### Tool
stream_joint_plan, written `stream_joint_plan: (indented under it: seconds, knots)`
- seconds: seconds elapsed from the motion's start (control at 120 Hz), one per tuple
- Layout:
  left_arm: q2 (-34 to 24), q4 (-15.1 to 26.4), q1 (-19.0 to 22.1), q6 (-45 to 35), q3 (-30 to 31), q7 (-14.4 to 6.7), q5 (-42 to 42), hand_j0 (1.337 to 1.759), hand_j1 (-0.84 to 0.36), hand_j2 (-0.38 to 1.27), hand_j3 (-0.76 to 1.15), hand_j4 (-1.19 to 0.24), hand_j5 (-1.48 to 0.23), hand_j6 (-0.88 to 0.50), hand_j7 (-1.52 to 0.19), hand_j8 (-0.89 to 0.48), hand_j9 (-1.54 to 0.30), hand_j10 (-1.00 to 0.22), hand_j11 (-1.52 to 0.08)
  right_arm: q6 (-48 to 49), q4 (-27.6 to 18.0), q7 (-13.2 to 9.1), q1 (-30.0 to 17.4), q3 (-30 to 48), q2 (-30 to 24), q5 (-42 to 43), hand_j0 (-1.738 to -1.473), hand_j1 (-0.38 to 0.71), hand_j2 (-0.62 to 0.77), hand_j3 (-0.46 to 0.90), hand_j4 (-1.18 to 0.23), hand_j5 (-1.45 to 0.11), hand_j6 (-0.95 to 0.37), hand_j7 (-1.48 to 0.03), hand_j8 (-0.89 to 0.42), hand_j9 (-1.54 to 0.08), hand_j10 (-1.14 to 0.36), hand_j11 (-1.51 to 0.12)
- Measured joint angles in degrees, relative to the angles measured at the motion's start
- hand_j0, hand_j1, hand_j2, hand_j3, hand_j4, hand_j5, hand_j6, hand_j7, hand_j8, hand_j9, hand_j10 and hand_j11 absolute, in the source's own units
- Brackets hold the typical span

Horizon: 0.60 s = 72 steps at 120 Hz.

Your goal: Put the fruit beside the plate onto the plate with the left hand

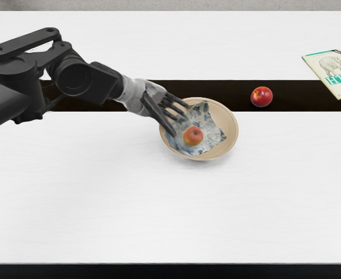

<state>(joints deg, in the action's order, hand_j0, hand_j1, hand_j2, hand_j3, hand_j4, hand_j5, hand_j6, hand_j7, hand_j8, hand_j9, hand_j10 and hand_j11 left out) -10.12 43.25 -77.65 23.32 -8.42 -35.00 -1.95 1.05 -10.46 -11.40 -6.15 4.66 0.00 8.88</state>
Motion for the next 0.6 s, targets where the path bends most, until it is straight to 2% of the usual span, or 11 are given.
stream_joint_plan:
  seconds: [0.083, 0.15, 0.217, 0.292, 0.333, 0.425, 0.483, 0.6]
  knots:
    - [-4.7, 0.1, -2.3, 0.1, -0.6, 0.0, 0.6, 1.658, 0.21, 0.07, 0.0, -0.11, -0.17, -0.09, -0.16, -0.09, -0.16, -0.1, -0.16, 0.0, 0.0, 0.0, 0.0, 0.0, 0.0, 0.0, -1.658, -0.32, 0.0, 0.0, -0.02, -0.03, -0.02, -0.03, -0.02, -0.03, -0.02, -0.03]
    - [-10.6, 0.7, -3.2, 0.5, -1.3, 0.0, 2.6, 1.658, 0.25, 0.05, 0.0, -0.08, -0.12, -0.07, -0.12, -0.06, -0.12, -0.07, -0.12, 0.0, 0.0, 0.0, 0.0, 0.0, 0.0, 0.0, -1.658, -0.32, 0.0, 0.0, -0.02, -0.03, -0.02, -0.03, -0.02, -0.03, -0.02, -0.03]
    - [-20.4, 4.5, -2.9, 2.9, -1.0, 0.0, 6.3, 1.658, 0.28, 0.04, 0.0, -0.06, -0.09, -0.05, -0.09, -0.05, -0.08, -0.05, -0.08, 0.0, 0.0, 0.0, 0.0, 0.0, 0.0, 0.0, -1.658, -0.32, 0.0, 0.0, -0.02, -0.03, -0.02, -0.03, -0.02, -0.03, -0.02, -0.03]
    - [-30.1, 8.9, -2.3, 7.4, 3.2, 0.0, 13.7, 1.658, 0.3, 0.03, 0.0, -0.04, -0.06, -0.03, -0.06, -0.03, -0.06, -0.03, -0.06, 0.0, 0.0, 0.0, 0.0, 0.0, 0.0, 0.0, -1.658, -0.32, 0.0, 0.0, -0.02, -0.03, -0.02, -0.03, -0.02, -0.03, -0.02, -0.03]
    - [-32.6, 10.9, -2.0, 8.8, 6.4, 0.0, 16.4, 1.658, 0.31, 0.02, 0.0, -0.03, -0.05, -0.03, -0.05, -0.02, -0.05, -0.03, -0.05, 0.0, 0.0, 0.0, 0.0, 0.0, 0.0, 0.0, -1.658, -0.32, 0.0, 0.0, -0.02, -0.03, -0.02, -0.03, -0.02, -0.03, -0.02, -0.03]
    - [-36.2, 13.6, 2.6, 10.5, 11.4, 1.4, 19.7, 1.658, 0.32, 0.01, 0.0, -0.02, -0.03, -0.02, -0.03, -0.02, -0.03, -0.02, -0.03, 0.0, 0.0, 0.0, 0.0, 0.0, 0.0, 0.0, -1.658, -0.32, 0.0, 0.0, -0.02, -0.03, -0.02, -0.03, -0.02, -0.03, -0.02, -0.03]
    - [-37.4, 14.3, 4.8, 11.0, 13.0, 2.0, 20.7, 1.658, 0.33, 0.01, 0.0, -0.01, -0.02, -0.01, -0.02, -0.01, -0.02, -0.01, -0.02, 0.0, 0.0, 0.0, 0.0, 0.0, 0.0, 0.0, -1.658, -0.32, 0.0, 0.0, -0.02, -0.03, -0.02, -0.03, -0.02, -0.03, -0.02, -0.03]
    - [-42.0, 14.8, 5.6, 11.5, 14.3, 2.6, 21.6, 1.658, 0.34, 0.01, 0.0, -0.01, -0.01, -0.01, -0.01, -0.01, -0.01, -0.01, -0.01, 0.0, 0.0, 0.0, 0.0, 0.0, 0.0, 0.0, -1.658, -0.32, 0.0, 0.0, -0.02, -0.03, -0.02, -0.03, -0.02, -0.03, -0.02, -0.03]
